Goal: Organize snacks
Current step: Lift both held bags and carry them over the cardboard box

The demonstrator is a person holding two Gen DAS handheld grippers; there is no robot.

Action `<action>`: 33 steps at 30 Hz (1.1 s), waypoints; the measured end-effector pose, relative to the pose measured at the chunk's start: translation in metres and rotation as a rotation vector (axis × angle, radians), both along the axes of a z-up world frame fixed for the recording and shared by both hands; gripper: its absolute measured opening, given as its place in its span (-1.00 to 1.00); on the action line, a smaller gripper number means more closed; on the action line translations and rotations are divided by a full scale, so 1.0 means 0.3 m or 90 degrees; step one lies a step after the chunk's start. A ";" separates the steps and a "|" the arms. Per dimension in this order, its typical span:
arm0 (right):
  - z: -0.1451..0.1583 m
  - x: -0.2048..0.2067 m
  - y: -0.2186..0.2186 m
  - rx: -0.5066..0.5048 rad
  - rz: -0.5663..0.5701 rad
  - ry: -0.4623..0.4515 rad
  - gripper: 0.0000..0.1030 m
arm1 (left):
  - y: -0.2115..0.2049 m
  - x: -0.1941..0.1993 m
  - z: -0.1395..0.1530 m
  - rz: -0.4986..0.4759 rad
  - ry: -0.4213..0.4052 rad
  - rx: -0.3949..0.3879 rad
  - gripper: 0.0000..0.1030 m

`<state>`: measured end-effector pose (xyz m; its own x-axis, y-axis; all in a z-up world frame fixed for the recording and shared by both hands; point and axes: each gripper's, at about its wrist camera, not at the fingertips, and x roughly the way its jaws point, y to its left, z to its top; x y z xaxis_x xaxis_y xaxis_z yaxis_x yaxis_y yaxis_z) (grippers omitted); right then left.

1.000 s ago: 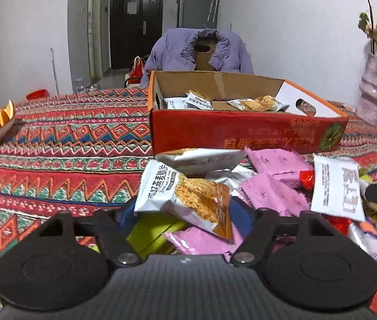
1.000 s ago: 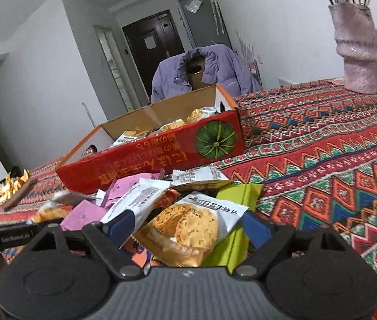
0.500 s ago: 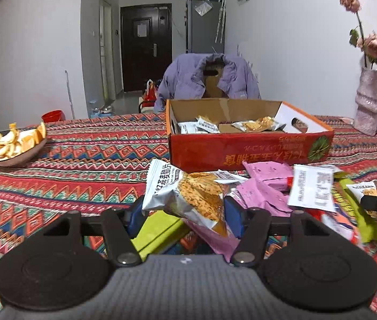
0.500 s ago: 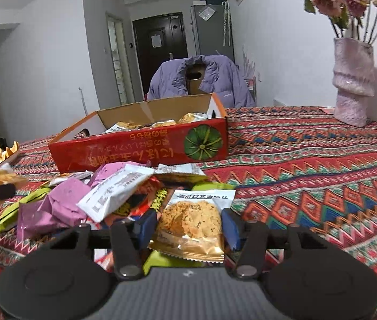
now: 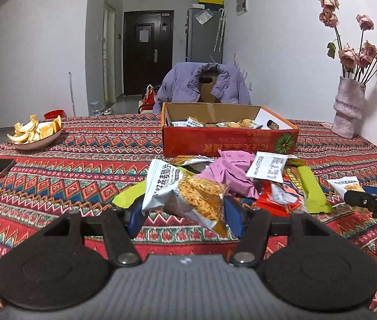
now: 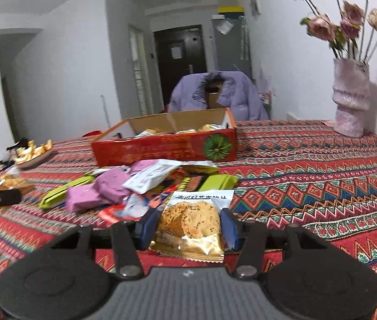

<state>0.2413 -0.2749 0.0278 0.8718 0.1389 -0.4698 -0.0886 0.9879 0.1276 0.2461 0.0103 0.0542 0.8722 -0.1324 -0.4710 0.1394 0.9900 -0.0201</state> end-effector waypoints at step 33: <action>0.287 0.539 -0.081 0.036 0.104 -0.047 -0.02 | -0.053 0.669 0.201 -0.054 0.015 -0.061 0.21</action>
<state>0.4030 -0.2991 0.1139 0.8674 0.3062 -0.3922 -0.2589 0.9509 0.1698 0.4469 -0.0055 0.1146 0.8450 -0.2507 -0.4724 0.2207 0.9681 -0.1190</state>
